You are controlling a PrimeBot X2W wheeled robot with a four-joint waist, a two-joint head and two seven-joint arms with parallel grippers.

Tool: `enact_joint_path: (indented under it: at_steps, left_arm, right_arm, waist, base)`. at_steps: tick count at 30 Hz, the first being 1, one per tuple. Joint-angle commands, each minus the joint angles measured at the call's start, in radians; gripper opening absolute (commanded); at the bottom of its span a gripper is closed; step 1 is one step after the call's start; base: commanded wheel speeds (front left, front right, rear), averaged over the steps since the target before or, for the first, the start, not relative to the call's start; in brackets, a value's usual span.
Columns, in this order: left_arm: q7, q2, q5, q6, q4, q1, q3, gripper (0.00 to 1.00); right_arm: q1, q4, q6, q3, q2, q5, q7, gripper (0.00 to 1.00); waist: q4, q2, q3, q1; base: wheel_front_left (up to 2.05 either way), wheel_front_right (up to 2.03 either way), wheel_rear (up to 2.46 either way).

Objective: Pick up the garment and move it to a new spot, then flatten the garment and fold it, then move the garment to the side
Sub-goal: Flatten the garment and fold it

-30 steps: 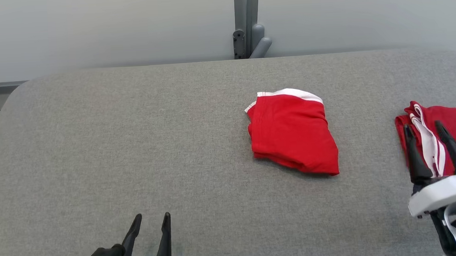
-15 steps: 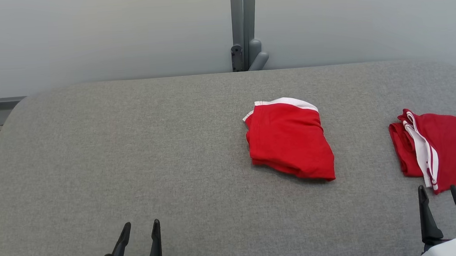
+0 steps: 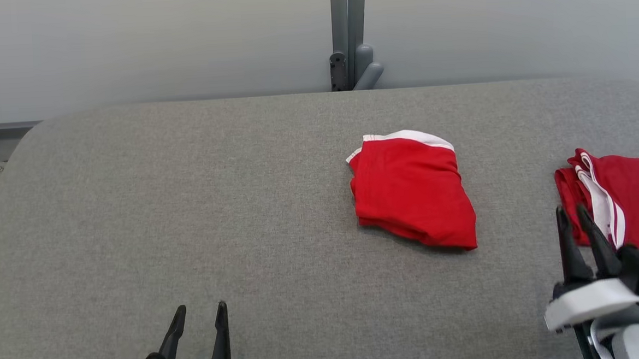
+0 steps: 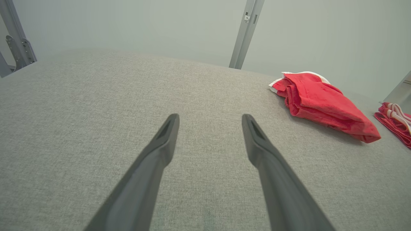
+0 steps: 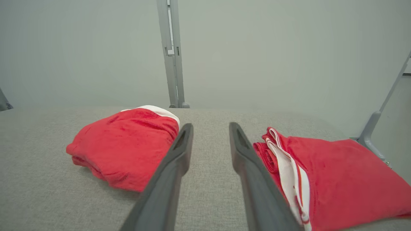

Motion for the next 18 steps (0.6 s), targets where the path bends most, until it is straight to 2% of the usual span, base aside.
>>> enact_joint_path:
  at_steps: [1, 11, 18]
  left_arm:
    - [0.0, -0.005, 0.009, -0.01, -0.005, -0.036, 0.0, 1.0]
    - [0.0, -0.024, 0.027, -0.041, 0.009, -0.136, -0.017, 1.0]
    - [0.0, -0.028, 0.025, -0.055, 0.021, -0.189, -0.027, 1.0]
  right_arm:
    - [-0.065, 0.018, -0.001, 0.012, -0.008, -0.014, -0.004, 0.0]
    - [-0.413, 0.232, -0.001, 0.08, 0.022, -0.093, -0.003, 0.0]
    - [-0.578, 0.389, -0.001, 0.042, 0.038, -0.16, -0.003, 0.0]
  waist:
    - [0.016, 0.0, 0.053, 0.0001]
    - [0.058, 0.0, 0.208, 0.0001]
    - [0.097, 0.0, 0.276, 0.0001]
  base:
    - [0.0, 0.0, 0.0]
    - [0.0, 0.0, 0.0]
    - [0.0, 0.0, 0.0]
